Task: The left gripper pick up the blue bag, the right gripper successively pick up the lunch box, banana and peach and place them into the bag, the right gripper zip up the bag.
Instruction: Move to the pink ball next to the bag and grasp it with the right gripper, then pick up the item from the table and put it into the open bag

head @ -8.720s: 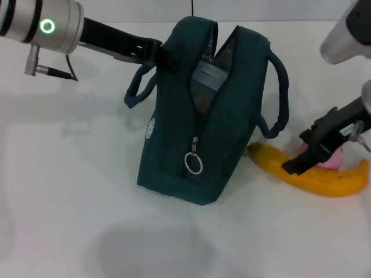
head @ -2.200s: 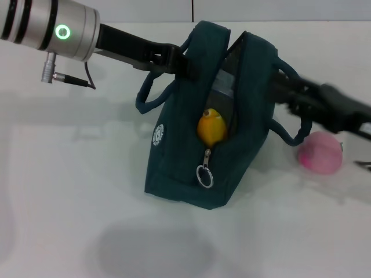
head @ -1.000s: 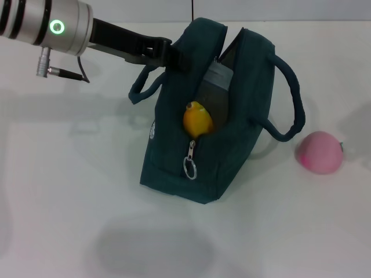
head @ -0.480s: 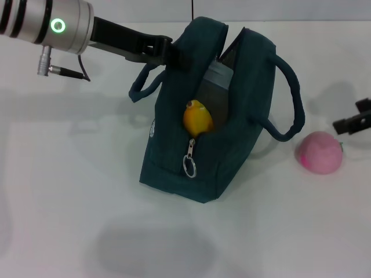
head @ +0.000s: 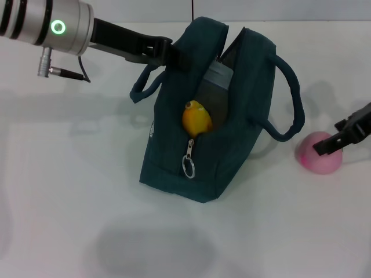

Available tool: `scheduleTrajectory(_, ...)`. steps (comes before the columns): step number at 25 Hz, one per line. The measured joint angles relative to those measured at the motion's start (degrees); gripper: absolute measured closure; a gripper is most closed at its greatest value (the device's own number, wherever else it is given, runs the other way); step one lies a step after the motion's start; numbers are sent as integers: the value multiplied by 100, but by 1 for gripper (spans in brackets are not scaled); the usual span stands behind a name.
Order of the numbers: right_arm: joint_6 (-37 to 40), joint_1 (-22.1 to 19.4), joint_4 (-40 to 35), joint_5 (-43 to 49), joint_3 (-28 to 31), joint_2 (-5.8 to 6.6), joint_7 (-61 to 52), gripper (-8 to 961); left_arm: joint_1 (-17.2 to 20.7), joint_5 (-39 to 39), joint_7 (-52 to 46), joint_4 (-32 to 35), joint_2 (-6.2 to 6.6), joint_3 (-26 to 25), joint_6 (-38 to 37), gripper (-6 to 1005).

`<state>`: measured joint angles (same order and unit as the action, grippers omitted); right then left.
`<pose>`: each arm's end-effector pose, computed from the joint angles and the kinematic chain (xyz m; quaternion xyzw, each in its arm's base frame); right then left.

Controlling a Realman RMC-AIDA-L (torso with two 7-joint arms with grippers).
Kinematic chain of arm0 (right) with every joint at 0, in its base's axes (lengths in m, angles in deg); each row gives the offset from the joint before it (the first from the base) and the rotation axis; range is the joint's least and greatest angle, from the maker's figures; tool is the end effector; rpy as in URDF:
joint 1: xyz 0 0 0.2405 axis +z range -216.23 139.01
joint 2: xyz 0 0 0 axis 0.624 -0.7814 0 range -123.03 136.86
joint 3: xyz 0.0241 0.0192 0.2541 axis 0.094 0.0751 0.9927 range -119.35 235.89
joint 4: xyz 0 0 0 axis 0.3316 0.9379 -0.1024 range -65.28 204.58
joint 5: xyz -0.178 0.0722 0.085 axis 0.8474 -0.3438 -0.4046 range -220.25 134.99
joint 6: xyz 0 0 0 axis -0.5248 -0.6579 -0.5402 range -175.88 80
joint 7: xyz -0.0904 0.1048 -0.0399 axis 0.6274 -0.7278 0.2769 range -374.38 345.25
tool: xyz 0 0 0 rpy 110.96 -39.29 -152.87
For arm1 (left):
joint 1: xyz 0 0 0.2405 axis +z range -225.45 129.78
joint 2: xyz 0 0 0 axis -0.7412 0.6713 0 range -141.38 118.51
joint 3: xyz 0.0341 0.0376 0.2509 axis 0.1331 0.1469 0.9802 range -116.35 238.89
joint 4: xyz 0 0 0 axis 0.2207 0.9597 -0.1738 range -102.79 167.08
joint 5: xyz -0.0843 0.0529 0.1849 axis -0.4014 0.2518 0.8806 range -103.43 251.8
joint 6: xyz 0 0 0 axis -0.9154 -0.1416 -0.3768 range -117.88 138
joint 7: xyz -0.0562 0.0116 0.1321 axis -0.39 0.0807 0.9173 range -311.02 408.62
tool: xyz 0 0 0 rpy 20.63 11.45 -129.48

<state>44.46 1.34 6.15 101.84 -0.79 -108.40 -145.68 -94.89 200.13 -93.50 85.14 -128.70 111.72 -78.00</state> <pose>0.2122 0.3796 0.0430 -0.9208 0.3490 -0.1044 0.1394 -0.1477 0.4042 0.0215 -0.8756 -0.4636 -0.1216 0.0607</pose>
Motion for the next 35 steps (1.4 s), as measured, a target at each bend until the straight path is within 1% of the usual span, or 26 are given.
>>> scheduleTrajectory(3,-220,86,285,1,-164,0,9,79,10,0,21,0,-8,0,4,944)
scheduleTrajectory(7,-419,132,387,33,-425,-4,-10,81,-8,-1,57,-113,3,0,25,944)
scheduleTrajectory(18,-452,167,406,127,-480,-9,-31,188,9,-31,71,-212,28,0,71,944)
scheduleTrajectory(23,-464,140,414,148,-467,0,-29,385,29,-35,71,-212,22,0,71,944)
scheduleTrajectory(28,-466,56,396,113,-400,31,-31,486,40,-35,71,-212,11,0,67,944)
scheduleTrajectory(30,-439,5,363,85,-284,38,-14,526,41,-36,71,-212,3,0,61,944)
scheduleTrajectory(33,-214,-52,353,-22,137,40,115,587,41,-36,70,-212,-6,0,57,944)
scheduleTrajectory(34,-214,-52,353,-22,137,40,115,607,41,-36,71,-212,-8,0,56,944)
scheduleTrajectory(35,-82,-79,353,-131,306,49,197,627,41,-37,71,-212,-11,0,55,944)
